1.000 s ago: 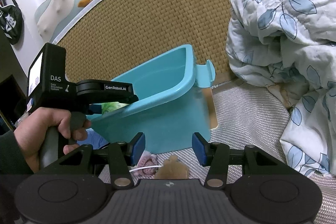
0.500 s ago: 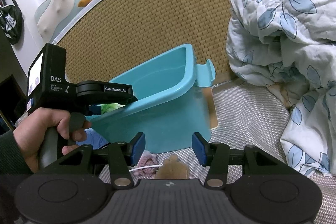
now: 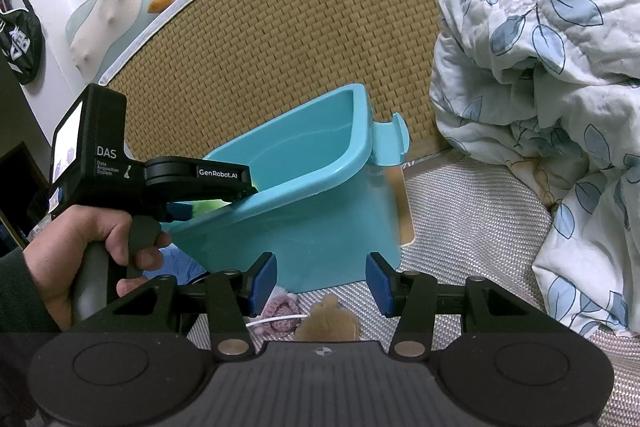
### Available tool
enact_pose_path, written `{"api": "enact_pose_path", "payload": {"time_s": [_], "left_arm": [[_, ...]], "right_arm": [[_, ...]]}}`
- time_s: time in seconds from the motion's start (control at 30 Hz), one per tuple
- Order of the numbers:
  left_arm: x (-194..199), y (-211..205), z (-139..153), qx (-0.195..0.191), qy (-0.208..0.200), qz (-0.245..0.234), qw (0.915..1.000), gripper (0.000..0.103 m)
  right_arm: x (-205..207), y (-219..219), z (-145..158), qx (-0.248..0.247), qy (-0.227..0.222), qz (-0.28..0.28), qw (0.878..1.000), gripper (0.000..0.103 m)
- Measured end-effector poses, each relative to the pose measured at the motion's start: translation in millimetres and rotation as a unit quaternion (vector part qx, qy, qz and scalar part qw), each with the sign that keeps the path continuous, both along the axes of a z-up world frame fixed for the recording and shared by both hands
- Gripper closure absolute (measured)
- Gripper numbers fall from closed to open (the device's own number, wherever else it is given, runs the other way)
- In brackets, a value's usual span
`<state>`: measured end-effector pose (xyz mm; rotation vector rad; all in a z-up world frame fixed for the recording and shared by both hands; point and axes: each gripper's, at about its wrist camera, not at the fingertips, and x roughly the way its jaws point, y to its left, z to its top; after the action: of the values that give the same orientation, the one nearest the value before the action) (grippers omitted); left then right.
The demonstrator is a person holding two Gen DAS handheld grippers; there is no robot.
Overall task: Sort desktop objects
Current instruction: 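Move the right tool down toward the brown plush keychain toy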
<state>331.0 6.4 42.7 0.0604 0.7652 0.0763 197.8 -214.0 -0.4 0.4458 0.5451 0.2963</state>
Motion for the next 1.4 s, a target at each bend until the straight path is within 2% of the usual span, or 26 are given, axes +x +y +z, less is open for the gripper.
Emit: {"api": "enact_pose_path", "payload": {"time_s": [0.3, 0.6, 0.83, 0.97, 1.1, 1.4], "left_arm": [[-10, 0, 9, -0.012, -0.012, -0.007, 0.9998, 0.028], [-45, -5, 36, -0.038, -0.056, -0.036, 0.9971, 0.03], [-90, -8, 47, -0.011, -0.101, -0.073, 0.9922, 0.03], [-119, -4, 37, -0.001, -0.113, -0.089, 0.9896, 0.031], [-136, 4, 21, -0.005, -0.106, -0.09, 0.9903, 0.032], [-161, 29, -12, -0.02, -0.103, -0.055, 0.9929, 0.036]], "right_arm": [[-1, 0, 0, -0.001, 0.0, 0.0, 1.0, 0.05], [-1, -2, -2, -0.008, 0.001, -0.004, 1.0, 0.05], [-1, 0, -4, -0.025, -0.003, 0.0, 1.0, 0.05], [0, -4, -6, -0.031, -0.005, -0.002, 1.0, 0.05], [-1, 2, -9, -0.046, -0.003, 0.008, 0.999, 0.05], [-2, 35, -19, -0.092, -0.004, 0.046, 0.995, 0.05]]}}
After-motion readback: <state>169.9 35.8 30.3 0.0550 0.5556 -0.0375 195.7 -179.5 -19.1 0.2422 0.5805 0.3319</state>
